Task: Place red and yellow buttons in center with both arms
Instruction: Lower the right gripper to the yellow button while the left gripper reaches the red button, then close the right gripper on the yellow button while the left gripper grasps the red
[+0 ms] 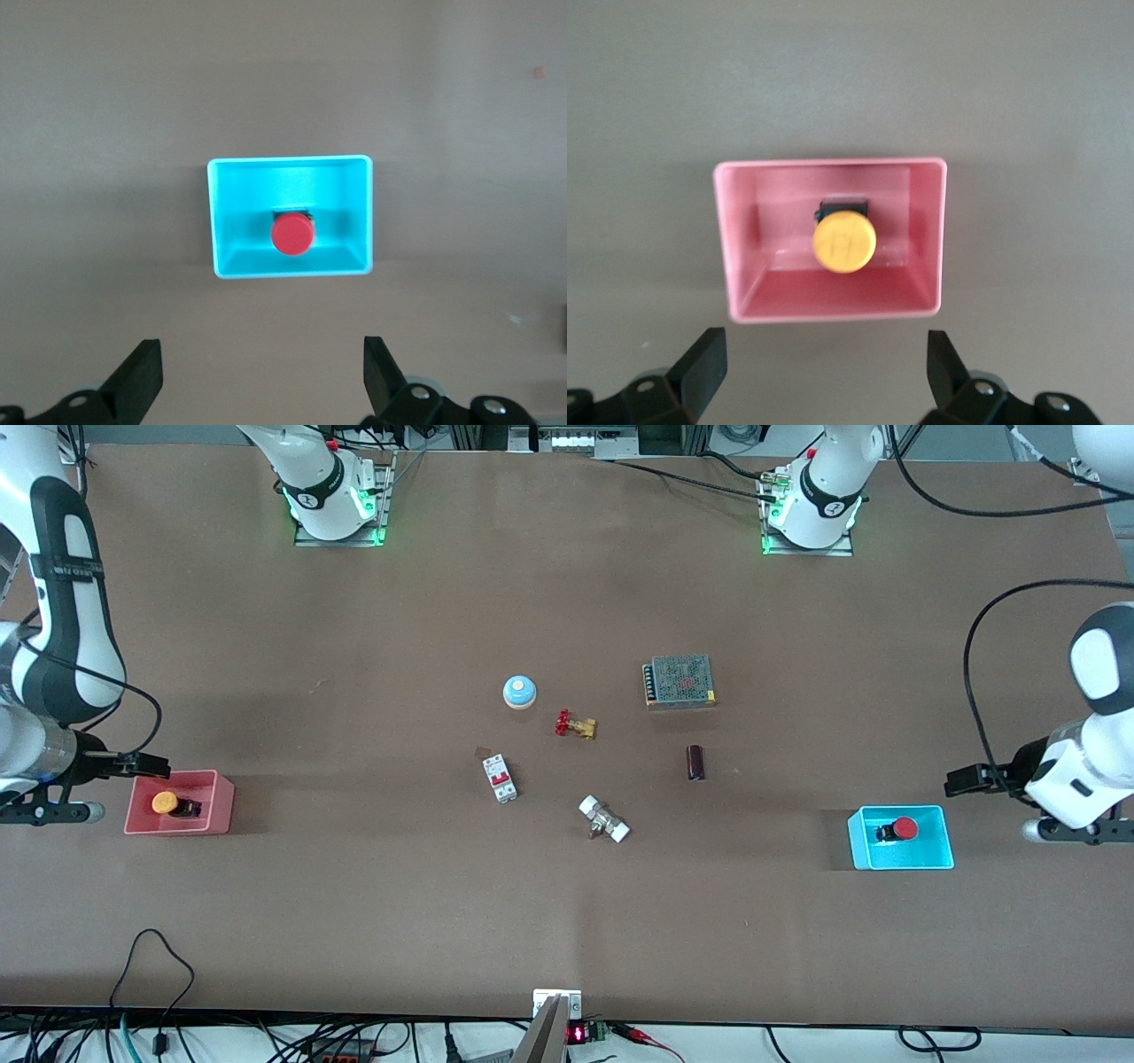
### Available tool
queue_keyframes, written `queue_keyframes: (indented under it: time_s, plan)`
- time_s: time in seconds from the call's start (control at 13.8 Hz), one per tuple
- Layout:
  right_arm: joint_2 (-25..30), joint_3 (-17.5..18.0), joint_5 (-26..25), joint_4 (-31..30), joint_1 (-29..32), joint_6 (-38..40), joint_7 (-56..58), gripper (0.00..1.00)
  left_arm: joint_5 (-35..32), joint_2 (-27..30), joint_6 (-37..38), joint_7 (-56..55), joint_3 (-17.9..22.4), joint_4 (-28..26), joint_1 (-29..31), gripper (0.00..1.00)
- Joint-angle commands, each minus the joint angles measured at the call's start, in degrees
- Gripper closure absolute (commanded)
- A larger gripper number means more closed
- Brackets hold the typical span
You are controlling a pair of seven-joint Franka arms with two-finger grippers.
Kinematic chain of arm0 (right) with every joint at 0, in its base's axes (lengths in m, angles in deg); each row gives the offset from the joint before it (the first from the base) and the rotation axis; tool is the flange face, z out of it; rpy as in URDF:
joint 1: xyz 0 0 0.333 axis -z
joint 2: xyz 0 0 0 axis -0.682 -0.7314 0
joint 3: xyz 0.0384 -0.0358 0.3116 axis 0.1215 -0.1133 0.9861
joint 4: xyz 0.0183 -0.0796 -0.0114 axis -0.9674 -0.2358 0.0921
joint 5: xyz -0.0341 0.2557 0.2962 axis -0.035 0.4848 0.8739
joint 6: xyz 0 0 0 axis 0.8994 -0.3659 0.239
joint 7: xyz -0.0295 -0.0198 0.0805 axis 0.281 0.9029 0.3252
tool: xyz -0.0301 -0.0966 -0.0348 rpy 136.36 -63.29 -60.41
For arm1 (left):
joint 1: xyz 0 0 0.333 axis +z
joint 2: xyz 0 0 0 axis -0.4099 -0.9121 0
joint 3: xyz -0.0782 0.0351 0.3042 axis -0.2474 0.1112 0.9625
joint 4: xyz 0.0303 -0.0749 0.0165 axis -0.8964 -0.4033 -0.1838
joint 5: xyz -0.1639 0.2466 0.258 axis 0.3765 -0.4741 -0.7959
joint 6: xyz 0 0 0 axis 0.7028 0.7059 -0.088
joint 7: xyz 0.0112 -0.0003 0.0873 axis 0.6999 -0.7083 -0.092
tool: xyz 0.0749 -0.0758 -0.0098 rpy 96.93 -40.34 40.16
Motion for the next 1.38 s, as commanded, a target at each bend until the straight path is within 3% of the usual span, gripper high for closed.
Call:
queue_keyframes:
  time_s: [0.0,0.43,0.87,1.09,1.3]
  plan:
    - [-3.1,0.7,-0.1,0.9,1.5,-3.1,2.3,0.00,-3.3,-4.6,-2.5,0.3,-0.4,1.4,-0.3,0.00]
    - [-7.5,0.8,-0.4,2.3,1.2,-6.2,4.2,0.00,-3.4,-10.6,-8.7,0.0,-0.4,1.3,-0.7,0.00]
    - [-8.7,0.8,-0.1,2.3,1.7,-8.1,5.1,0.00,-3.3,-13.1,-12.4,-0.5,-0.4,1.3,-1.7,0.00]
    - [-9.2,0.8,0.0,2.3,1.7,-9.1,5.1,0.00,-3.3,-13.5,-14.6,-0.5,-0.4,-0.1,-1.7,0.03]
    - [-9.6,0.8,0.0,2.4,1.6,-9.4,5.1,0.00,-3.3,-13.9,-15.2,-0.5,-0.4,-0.5,-1.6,0.14]
